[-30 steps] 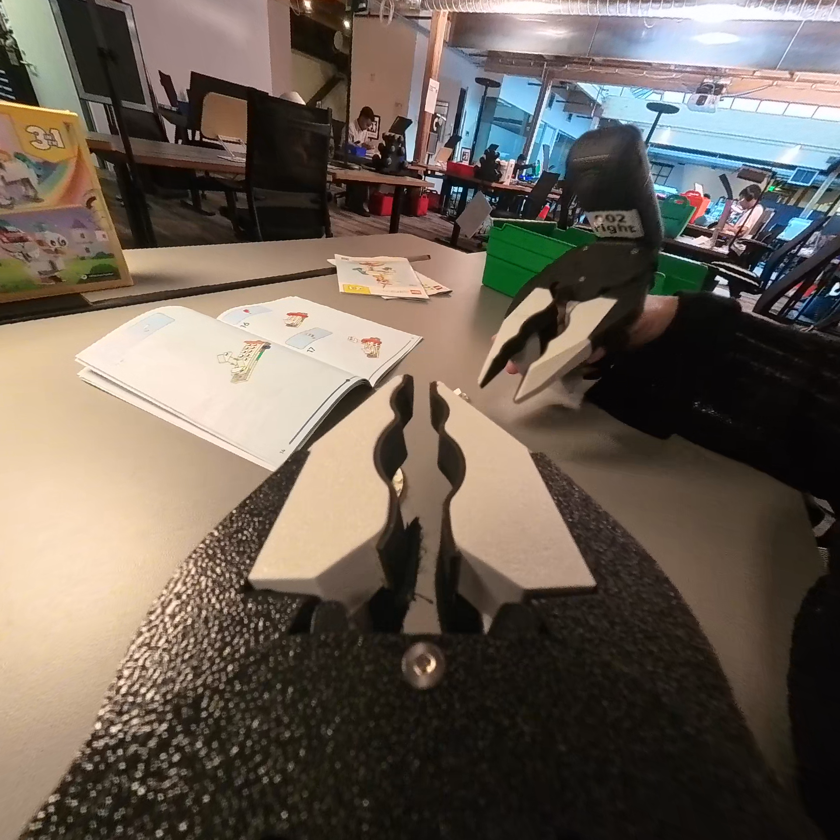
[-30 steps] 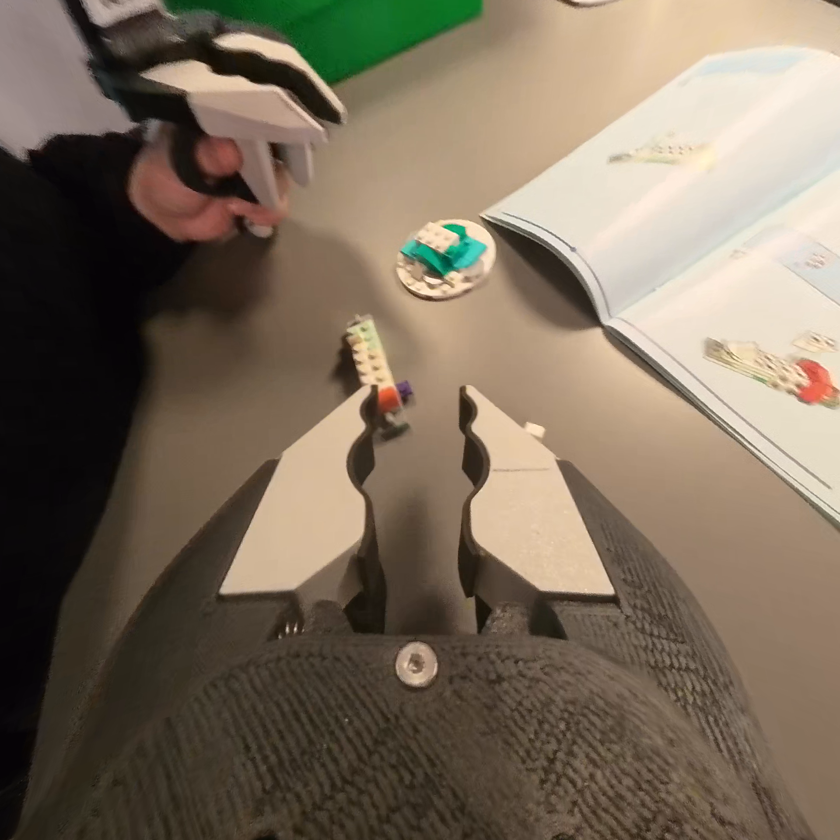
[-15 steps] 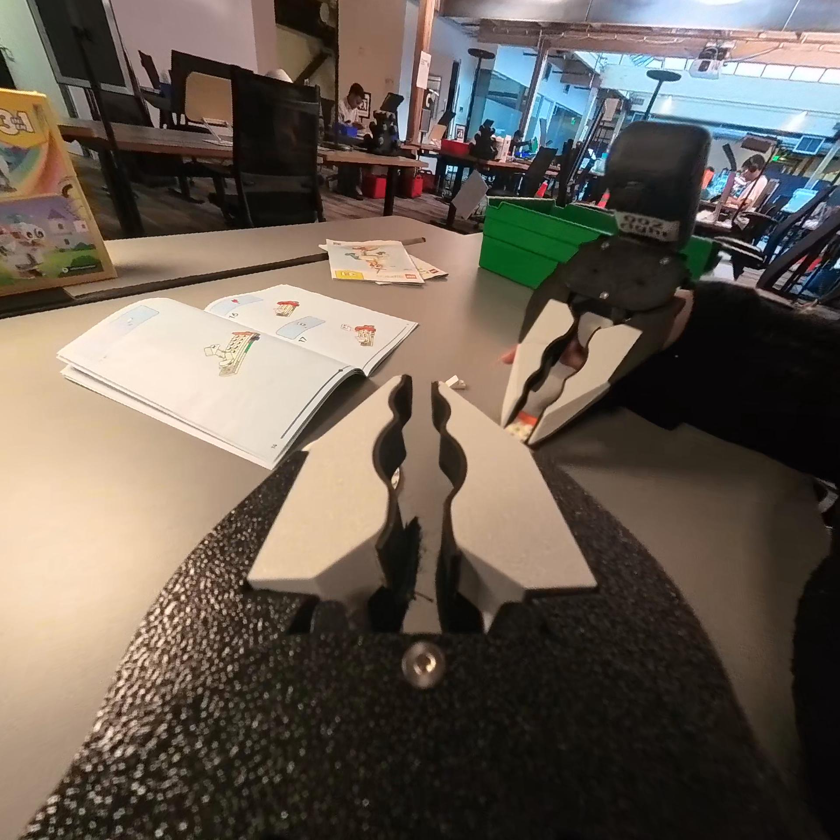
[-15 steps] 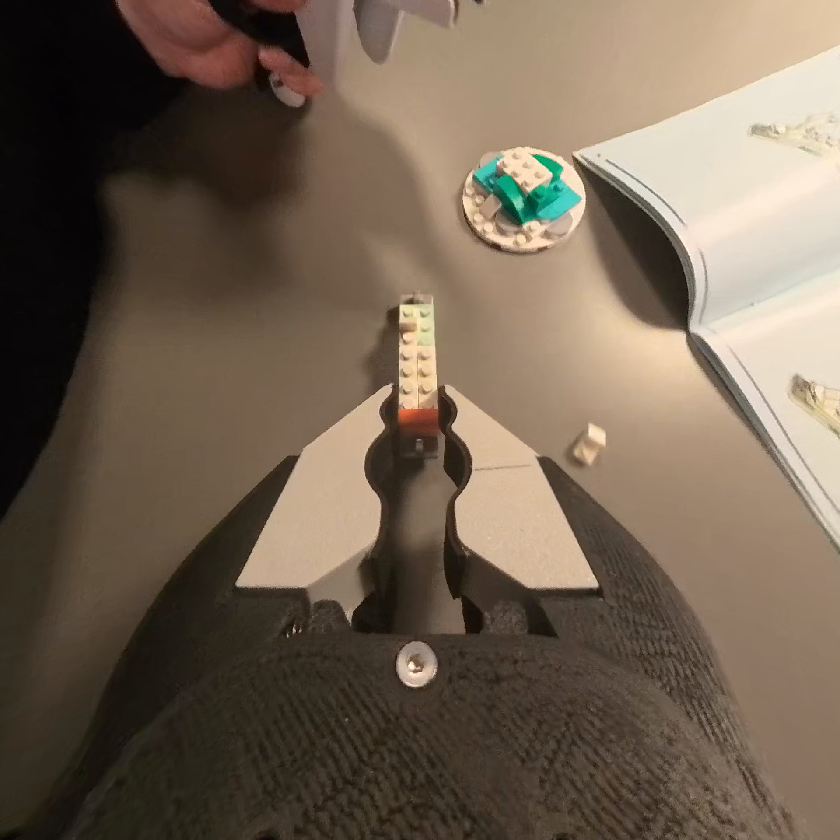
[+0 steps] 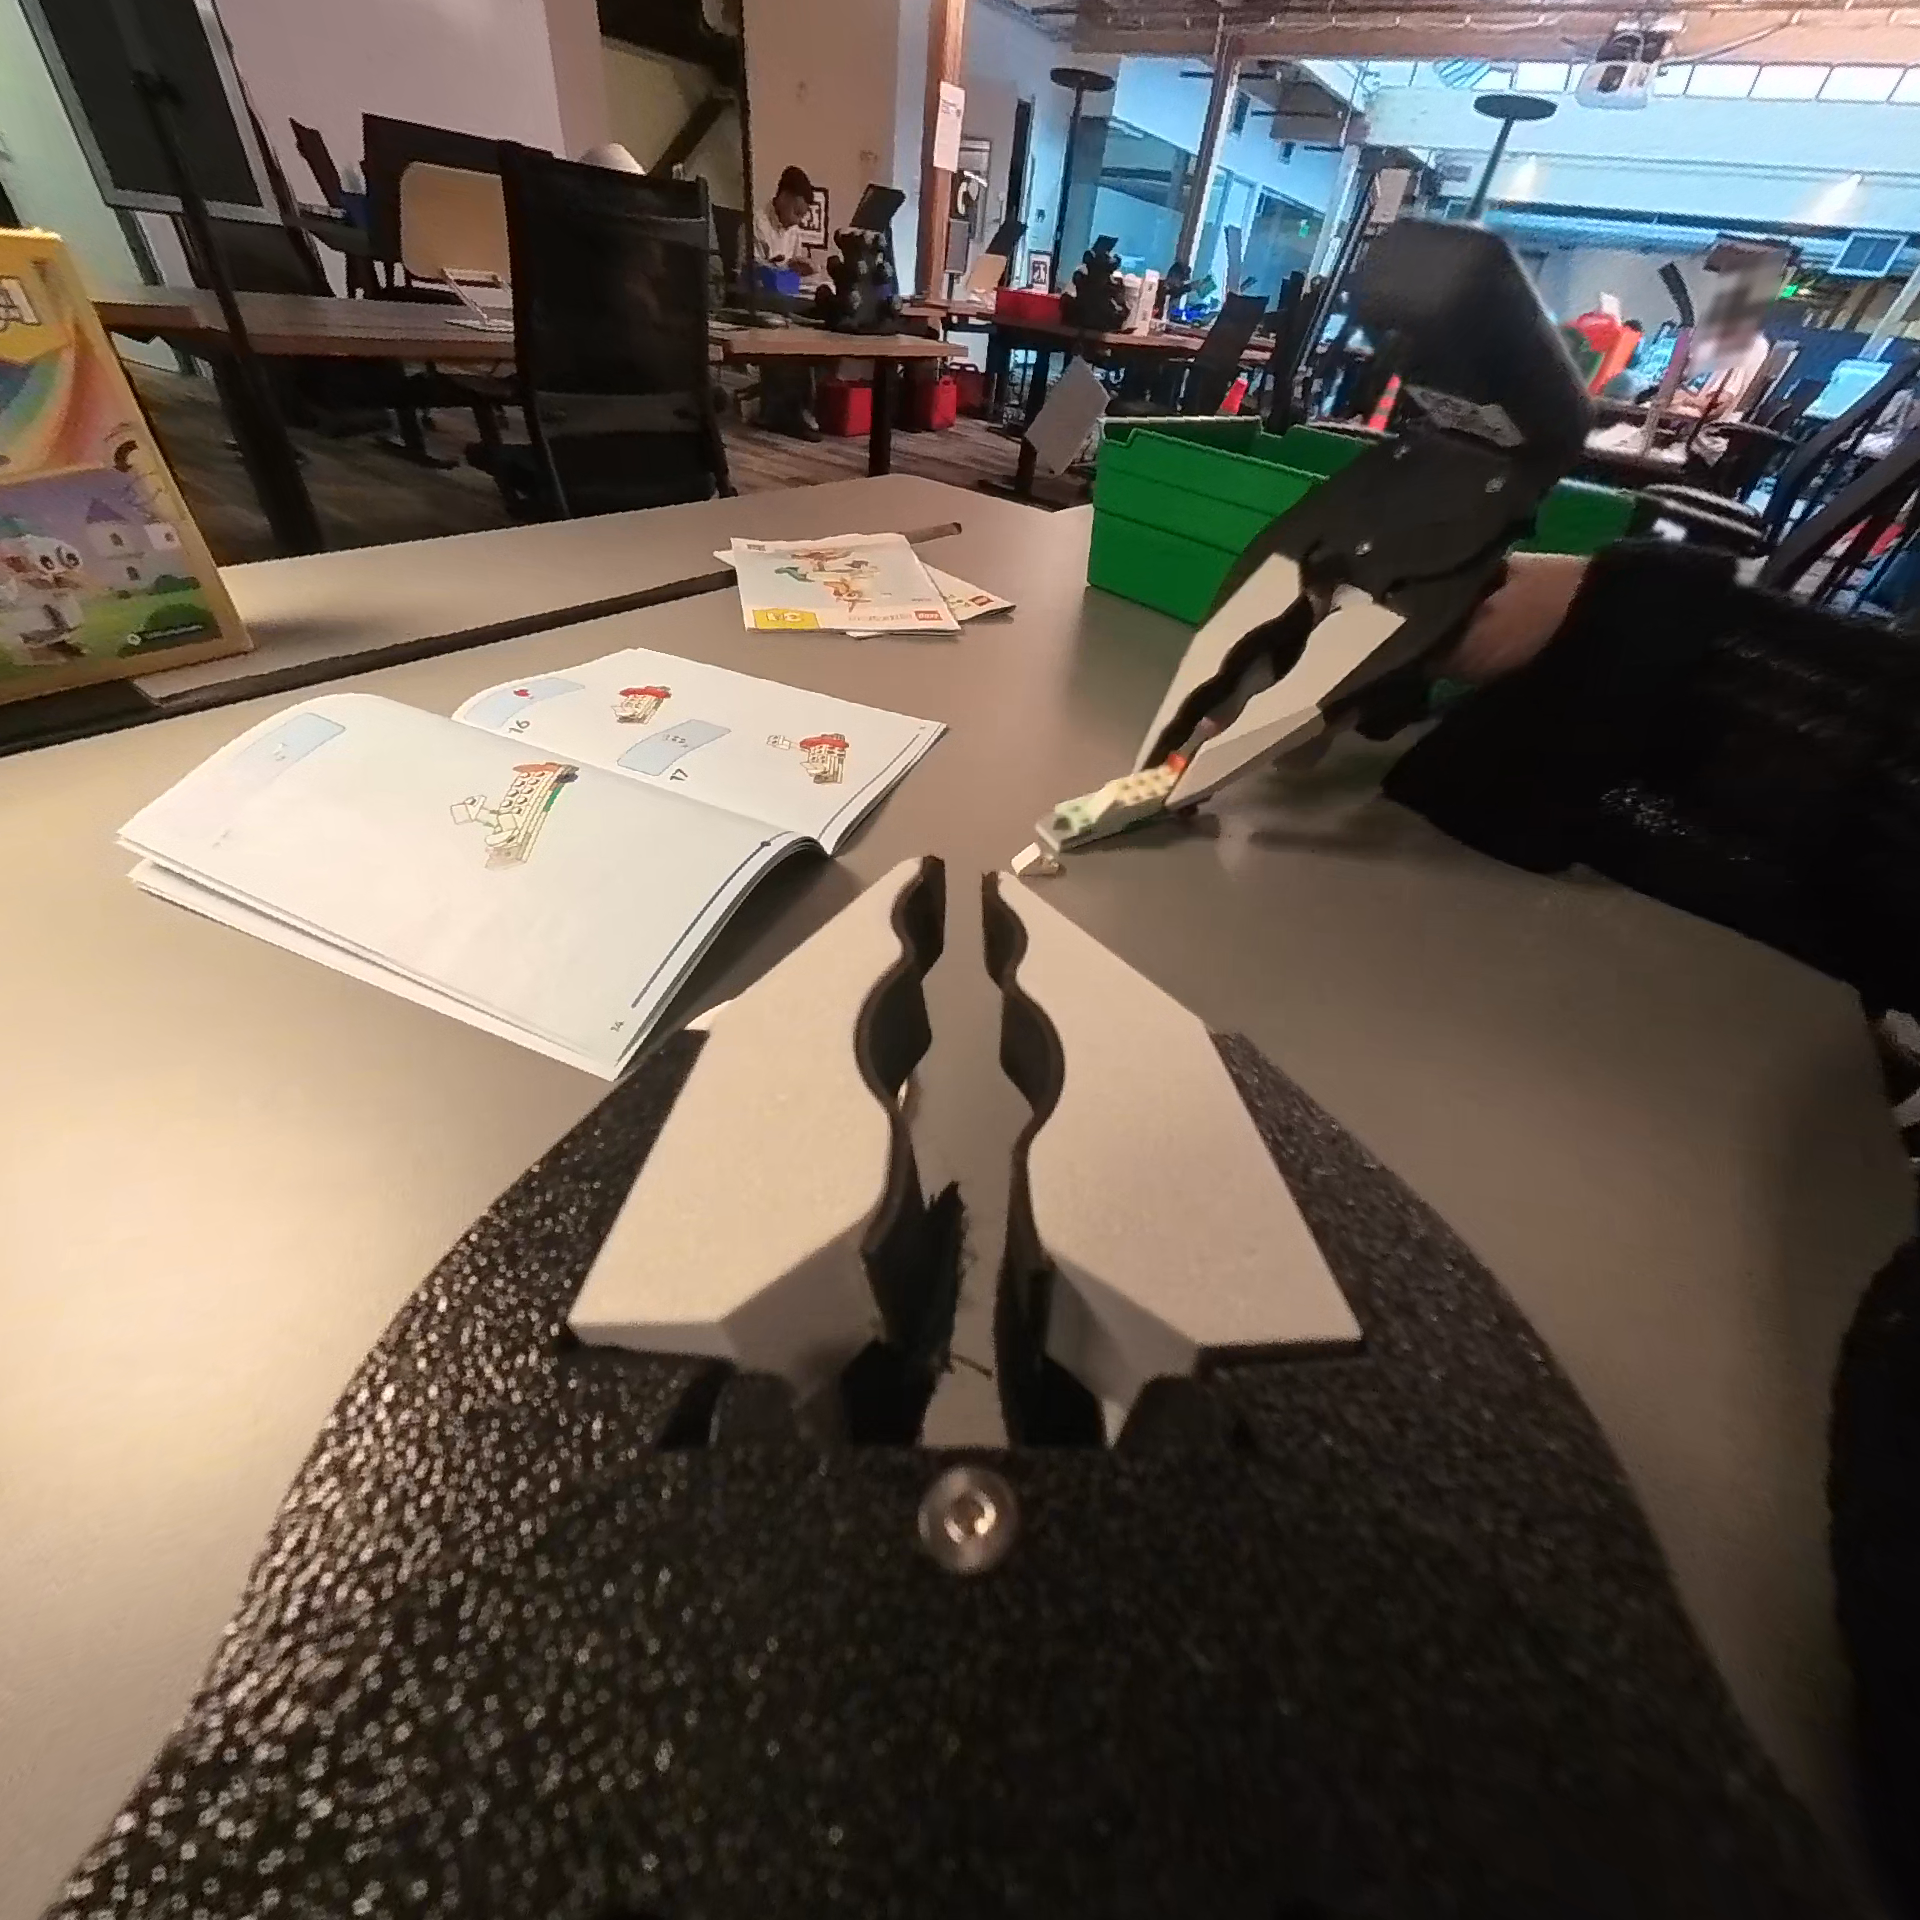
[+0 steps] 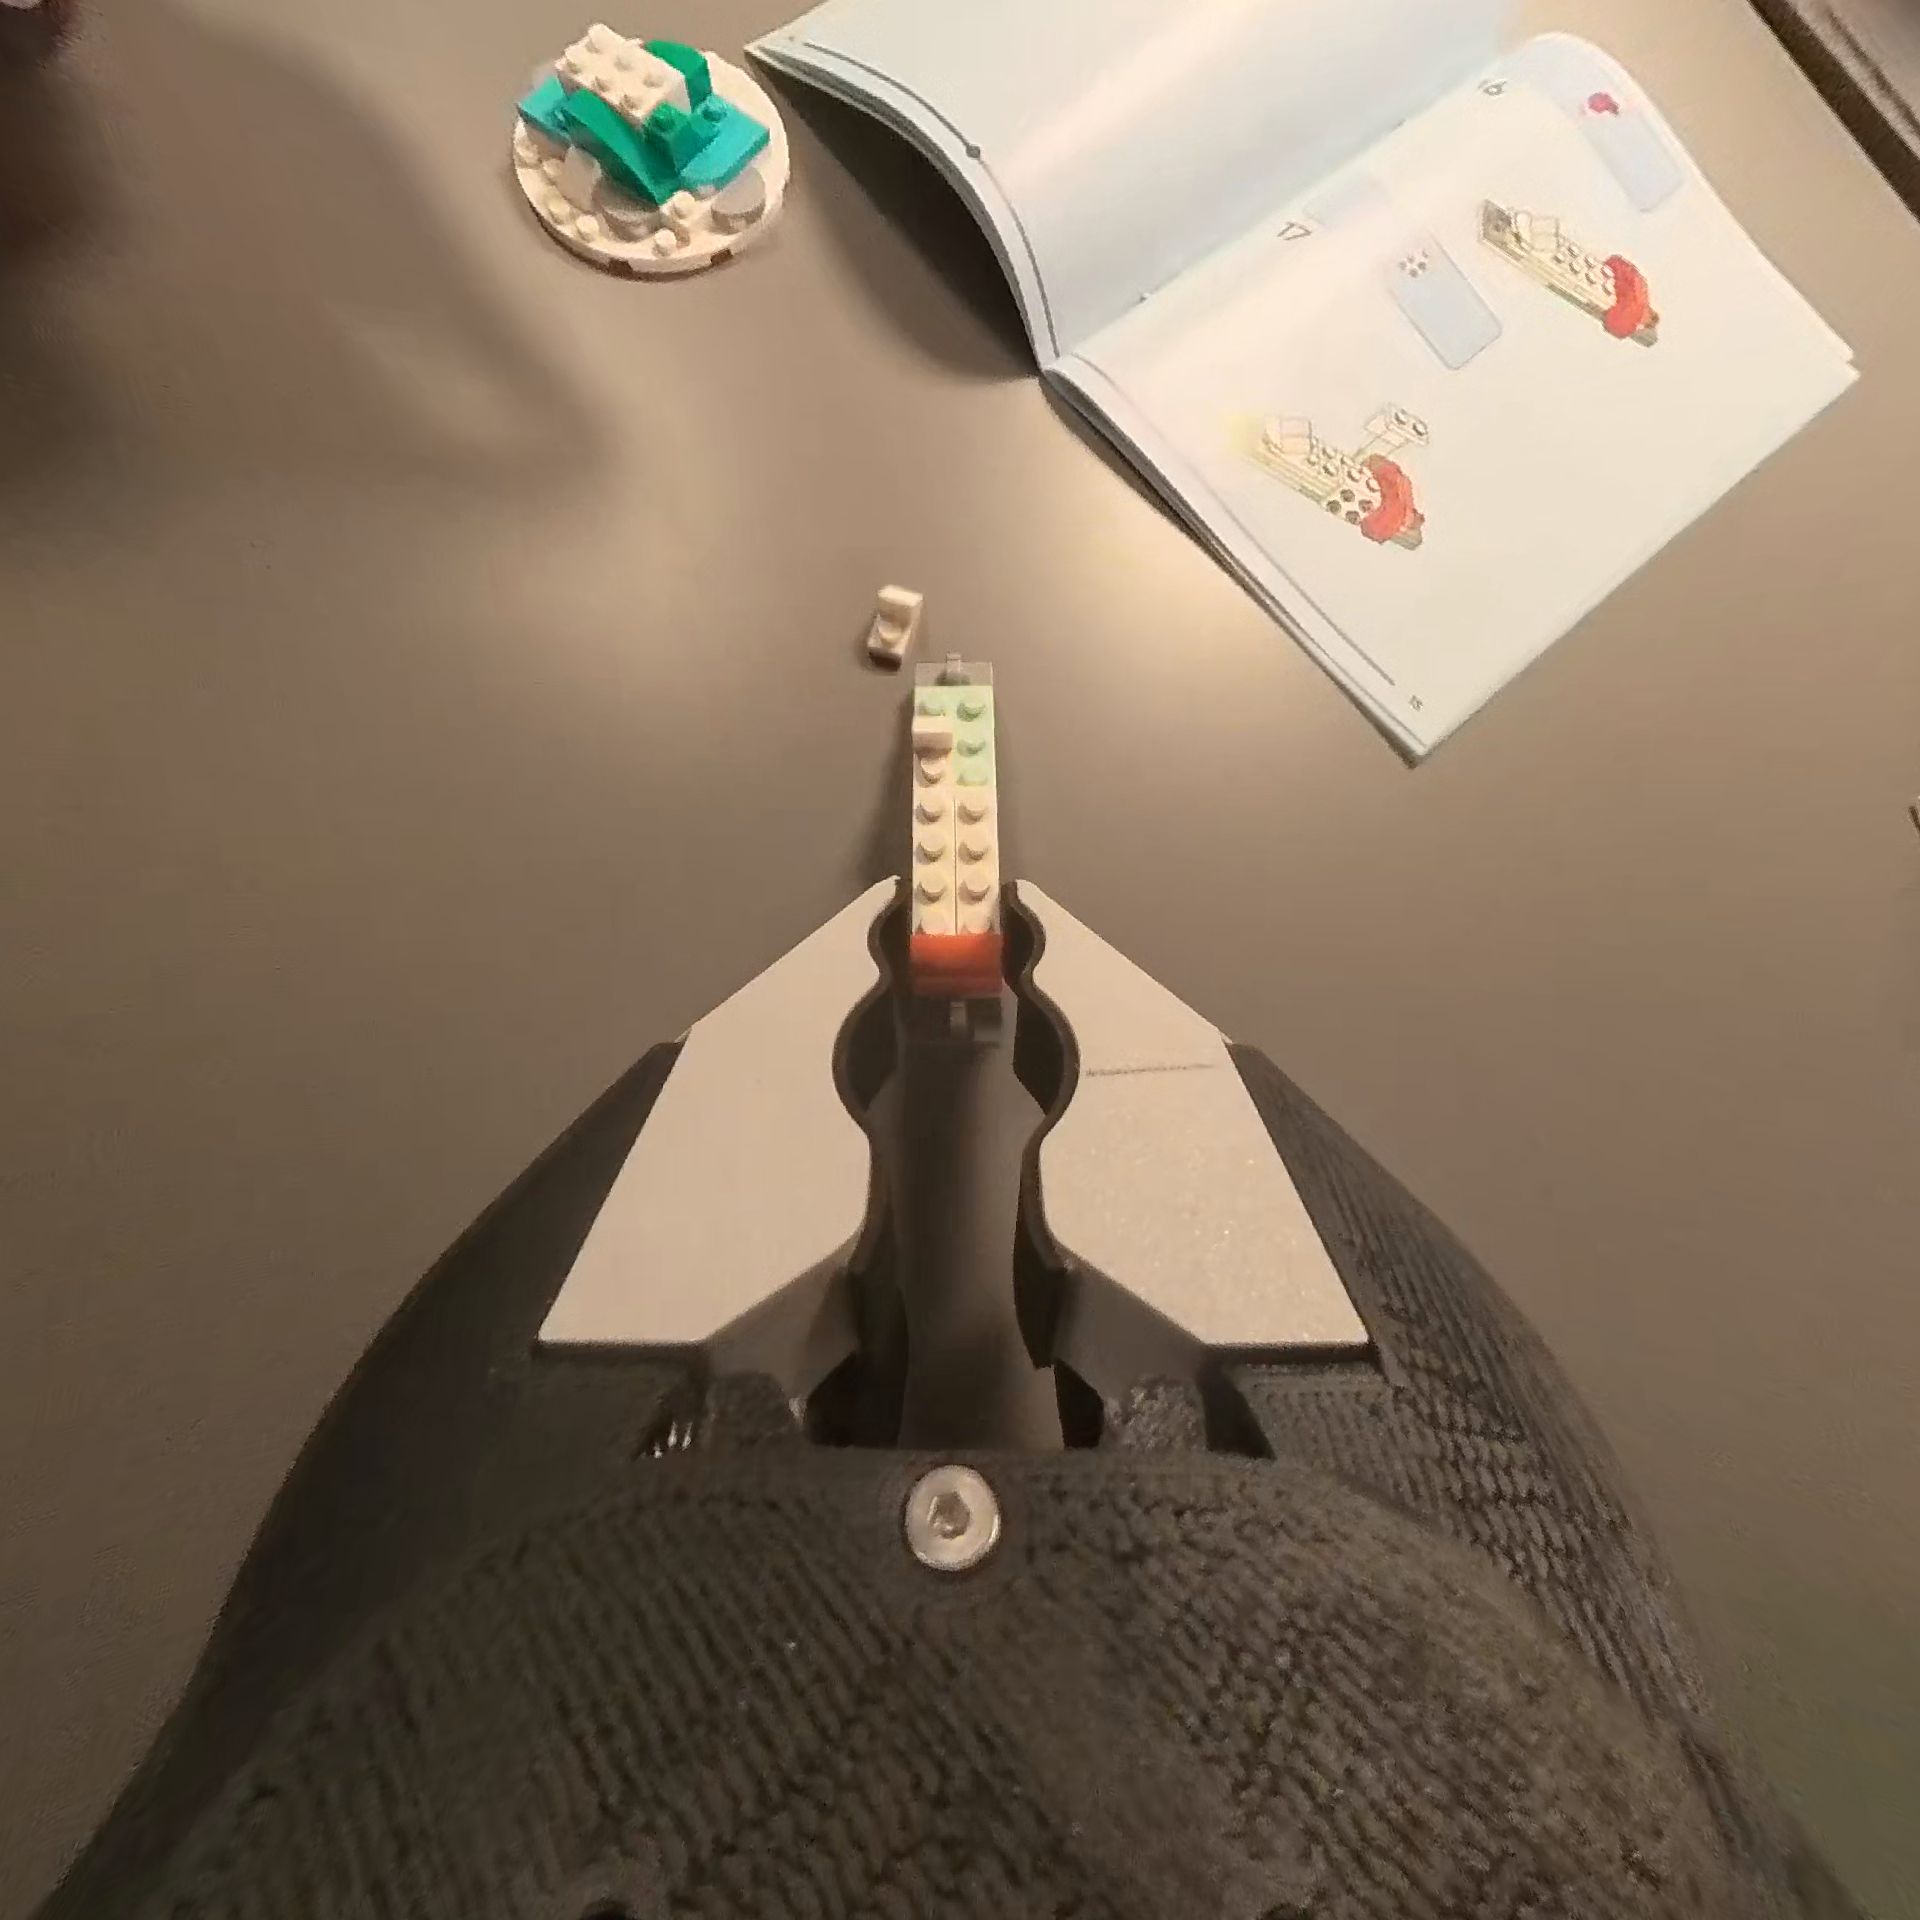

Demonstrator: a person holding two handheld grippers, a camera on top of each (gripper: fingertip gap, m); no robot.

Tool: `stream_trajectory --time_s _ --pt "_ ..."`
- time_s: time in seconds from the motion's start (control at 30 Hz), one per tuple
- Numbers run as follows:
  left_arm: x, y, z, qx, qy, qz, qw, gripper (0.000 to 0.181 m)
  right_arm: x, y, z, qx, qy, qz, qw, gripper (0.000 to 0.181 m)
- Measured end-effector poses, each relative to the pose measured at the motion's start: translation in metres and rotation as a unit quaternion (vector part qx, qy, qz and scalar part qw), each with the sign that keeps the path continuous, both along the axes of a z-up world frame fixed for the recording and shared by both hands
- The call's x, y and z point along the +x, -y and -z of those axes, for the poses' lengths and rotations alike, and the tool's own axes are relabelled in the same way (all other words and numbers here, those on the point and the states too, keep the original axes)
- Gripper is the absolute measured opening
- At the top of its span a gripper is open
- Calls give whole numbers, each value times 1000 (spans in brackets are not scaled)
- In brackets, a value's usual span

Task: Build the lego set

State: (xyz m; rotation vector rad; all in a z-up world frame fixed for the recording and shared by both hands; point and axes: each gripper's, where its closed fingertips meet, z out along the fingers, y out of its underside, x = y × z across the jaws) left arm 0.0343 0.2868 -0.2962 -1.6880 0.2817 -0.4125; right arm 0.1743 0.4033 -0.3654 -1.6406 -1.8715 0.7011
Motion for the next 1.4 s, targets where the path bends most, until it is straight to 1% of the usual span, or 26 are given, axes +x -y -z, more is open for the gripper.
stream_trajectory --time_s 0.17,0.37,0.57,0.67,0.73,0.8,0.83,0.9,1.07,1.13,1.23,1.4 --pt "3 1 1 2 -15 6 1000 4 -9 9 0 -12 -2 -25 1000 16" --pt "9 -3 7 -8 -46 9 999 4 -14 43 0 -45 -20 -103 993 15" --pt "39 -21 32 -117 -73 44 989 8 -5 58 3 -61 -35 -179 981 15" --pt "58 -36 43 -157 -74 59 983 19 2 62 3 -65 -38 -204 976 15" --pt "62 -50 50 -178 -83 47 979 27 5 62 4 -59 -38 -209 975 15" --pt "64 -63 59 -212 -87 31 973 47 7 64 3 -60 -47 -213 974 15" --pt "66 -68 63 -225 -92 31 969 52 7 66 3 -64 -53 -216 973 15" --pt "69 -77 69 -236 -111 31 965 56 7 67 3 -57 -55 -216 973 15" --pt "73 -89 75 -235 -147 26 961 52 7 66 3 -42 -60 -215 974 15" --pt "71 -94 81 -241 -166 20 956 54 7 66 3 -39 -61 -215 974 15" --pt "70 -98 81 -242 -172 13 955 56 7 66 3 -36 -62 -215 974 15" --pt "60 -95 81 -247 -181 7 952 47 7 66 3 -34 -62 -215 974 16"
